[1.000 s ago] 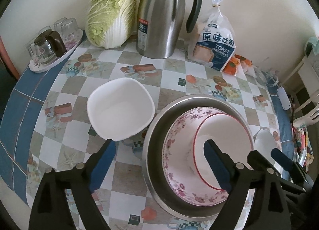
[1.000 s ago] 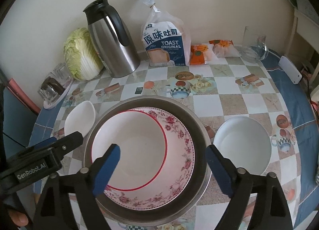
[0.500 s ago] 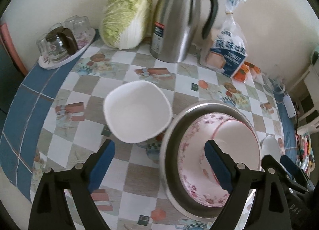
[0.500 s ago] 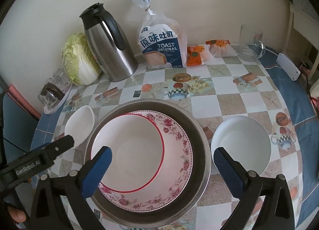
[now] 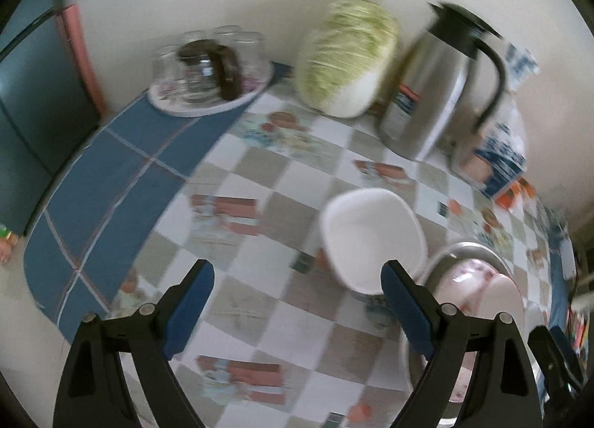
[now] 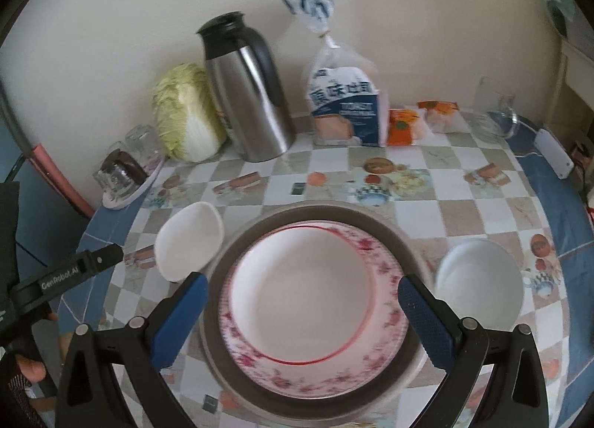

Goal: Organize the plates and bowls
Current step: 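Move both tools toward the white square bowl on the table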

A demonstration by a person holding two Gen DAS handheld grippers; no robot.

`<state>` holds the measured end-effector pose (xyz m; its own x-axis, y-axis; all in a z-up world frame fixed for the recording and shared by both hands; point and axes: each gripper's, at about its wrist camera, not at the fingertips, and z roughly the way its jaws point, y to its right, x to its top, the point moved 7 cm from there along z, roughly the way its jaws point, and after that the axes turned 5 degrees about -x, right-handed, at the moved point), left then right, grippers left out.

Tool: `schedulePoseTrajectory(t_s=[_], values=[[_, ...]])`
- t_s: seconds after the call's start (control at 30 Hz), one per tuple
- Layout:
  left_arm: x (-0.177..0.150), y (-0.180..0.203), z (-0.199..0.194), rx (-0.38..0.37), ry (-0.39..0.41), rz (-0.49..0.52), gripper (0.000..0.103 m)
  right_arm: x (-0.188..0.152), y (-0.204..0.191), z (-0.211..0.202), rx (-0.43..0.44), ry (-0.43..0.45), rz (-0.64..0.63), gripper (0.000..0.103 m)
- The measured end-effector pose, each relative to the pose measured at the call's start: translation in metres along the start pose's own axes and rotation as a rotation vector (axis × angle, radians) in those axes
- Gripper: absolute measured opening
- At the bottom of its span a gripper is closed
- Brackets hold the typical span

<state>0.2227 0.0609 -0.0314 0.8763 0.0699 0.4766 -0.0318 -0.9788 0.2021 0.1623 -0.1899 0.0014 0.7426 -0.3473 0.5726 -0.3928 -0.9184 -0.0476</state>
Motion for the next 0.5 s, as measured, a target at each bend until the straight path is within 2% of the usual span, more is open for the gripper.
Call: schedulePoseTrajectory(t_s=[0.23, 0.5], values=[[0.005, -0.048, -0.002, 0.038, 0.014, -0.093, 0.092, -0.006, -0.047, 0.005, 0.044, 0.001, -0.063, 0.103], [0.008, -0.079, 0.0, 0.052, 0.024, -0.153, 0.092, -0.012, -0.103, 0.011, 0.099, 0.018, -0.141, 0.103]])
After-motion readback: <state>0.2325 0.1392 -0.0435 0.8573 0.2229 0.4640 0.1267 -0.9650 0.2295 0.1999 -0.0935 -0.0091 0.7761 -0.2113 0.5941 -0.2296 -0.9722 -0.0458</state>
